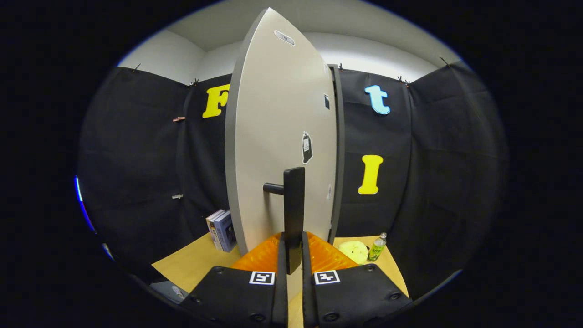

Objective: Open the shoe cabinet door, grab the shoes and put them into the shoe cabinet, then close the shoe cabinet door.

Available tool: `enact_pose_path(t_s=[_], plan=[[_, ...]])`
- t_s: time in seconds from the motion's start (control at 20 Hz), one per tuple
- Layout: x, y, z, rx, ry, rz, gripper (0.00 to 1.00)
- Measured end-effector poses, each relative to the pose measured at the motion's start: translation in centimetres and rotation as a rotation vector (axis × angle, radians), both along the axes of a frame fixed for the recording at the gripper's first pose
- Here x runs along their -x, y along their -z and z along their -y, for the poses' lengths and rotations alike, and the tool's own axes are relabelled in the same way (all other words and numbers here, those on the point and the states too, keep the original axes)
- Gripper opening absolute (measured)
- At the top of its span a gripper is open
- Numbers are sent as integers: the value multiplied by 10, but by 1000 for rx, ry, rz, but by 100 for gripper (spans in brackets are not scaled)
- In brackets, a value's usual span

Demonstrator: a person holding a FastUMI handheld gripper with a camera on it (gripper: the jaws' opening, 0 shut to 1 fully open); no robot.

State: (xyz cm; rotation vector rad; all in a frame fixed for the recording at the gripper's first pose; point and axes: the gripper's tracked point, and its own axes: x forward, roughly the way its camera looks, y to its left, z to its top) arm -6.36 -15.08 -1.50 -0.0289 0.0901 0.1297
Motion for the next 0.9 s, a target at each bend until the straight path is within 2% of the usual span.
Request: enact_pose_path(t_s=[0.3,0.4,0.65,0.9], plan=[[53,-44,66,22,151,87,16],[65,-56,74,17,173,122,16],[69,-41,71,13,151,98,16],[56,-14,26,4,46,36,16]])
